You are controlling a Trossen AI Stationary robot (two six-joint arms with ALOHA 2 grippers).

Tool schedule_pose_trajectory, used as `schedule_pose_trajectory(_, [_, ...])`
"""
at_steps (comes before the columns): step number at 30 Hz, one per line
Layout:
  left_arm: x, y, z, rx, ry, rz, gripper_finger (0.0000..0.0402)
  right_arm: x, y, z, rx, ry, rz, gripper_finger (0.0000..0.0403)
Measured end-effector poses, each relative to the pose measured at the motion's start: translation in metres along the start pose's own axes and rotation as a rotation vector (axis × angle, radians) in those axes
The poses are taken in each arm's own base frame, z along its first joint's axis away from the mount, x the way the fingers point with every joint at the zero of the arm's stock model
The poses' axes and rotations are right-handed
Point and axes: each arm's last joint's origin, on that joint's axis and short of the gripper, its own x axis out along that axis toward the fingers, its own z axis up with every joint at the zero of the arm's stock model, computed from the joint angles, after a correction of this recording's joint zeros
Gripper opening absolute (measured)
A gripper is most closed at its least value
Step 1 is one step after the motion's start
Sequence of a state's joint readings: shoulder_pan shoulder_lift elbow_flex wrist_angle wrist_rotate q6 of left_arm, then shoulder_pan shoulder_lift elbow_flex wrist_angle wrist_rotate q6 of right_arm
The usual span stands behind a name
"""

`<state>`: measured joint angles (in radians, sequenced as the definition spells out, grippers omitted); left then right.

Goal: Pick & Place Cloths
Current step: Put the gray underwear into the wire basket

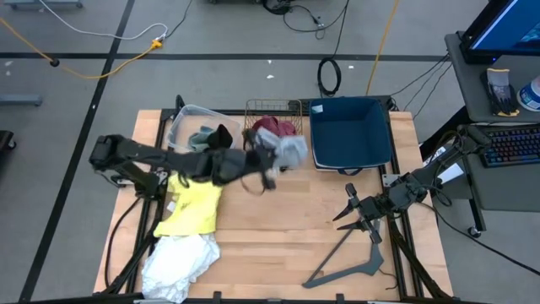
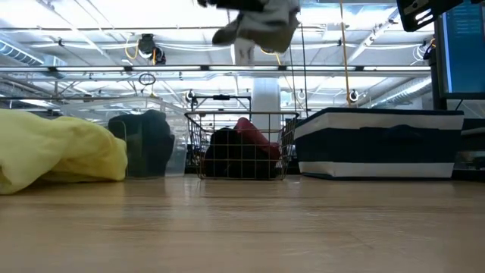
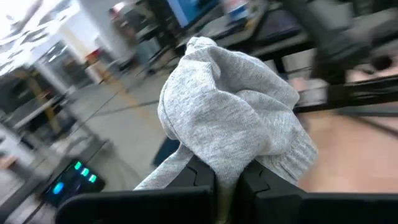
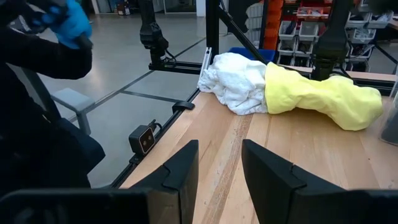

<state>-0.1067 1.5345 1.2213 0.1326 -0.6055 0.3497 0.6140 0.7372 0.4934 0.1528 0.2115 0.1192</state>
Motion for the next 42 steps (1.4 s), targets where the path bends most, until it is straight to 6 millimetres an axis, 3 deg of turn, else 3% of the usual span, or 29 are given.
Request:
schedule_pose_trajectory(4, [0.02,0.033,-0.014,-0.08,0.049,0.084,0.0006,0.0,0.0,0.0,0.0,0.0,0.0,0.0114])
schedule_pose_trajectory(11, [0.045,0.089,-0.045,-0.273,0.126,0.062,0.0006,0.0,0.0,0.0,0.0,0.0,0.0,0.0114])
schedule_pose_trajectory(18, [0.052,0.121,-0.073,-0.435,0.259,0.072,0.001,0.0,0.0,0.0,0.0,0.0,0.0,0.0114])
schedule_pose_trajectory(23, [0.057,0.12,-0.08,-0.464,0.281,0.038,0.0008,0.0,0.0,0.0,-0.001,0.001,0.0,0.0114])
schedule_pose_trajectory(30, [0.074,0.1,-0.091,-0.438,0.304,0.004,0.0006,0.0,0.0,0.0,-0.007,0.0,0.0,0.0114])
schedule_pose_trajectory(42, [0.105,0.079,-0.136,-0.414,0.451,0.019,0.0016,0.0,0.0,0.0,-0.001,0.0,-0.001,0.0114])
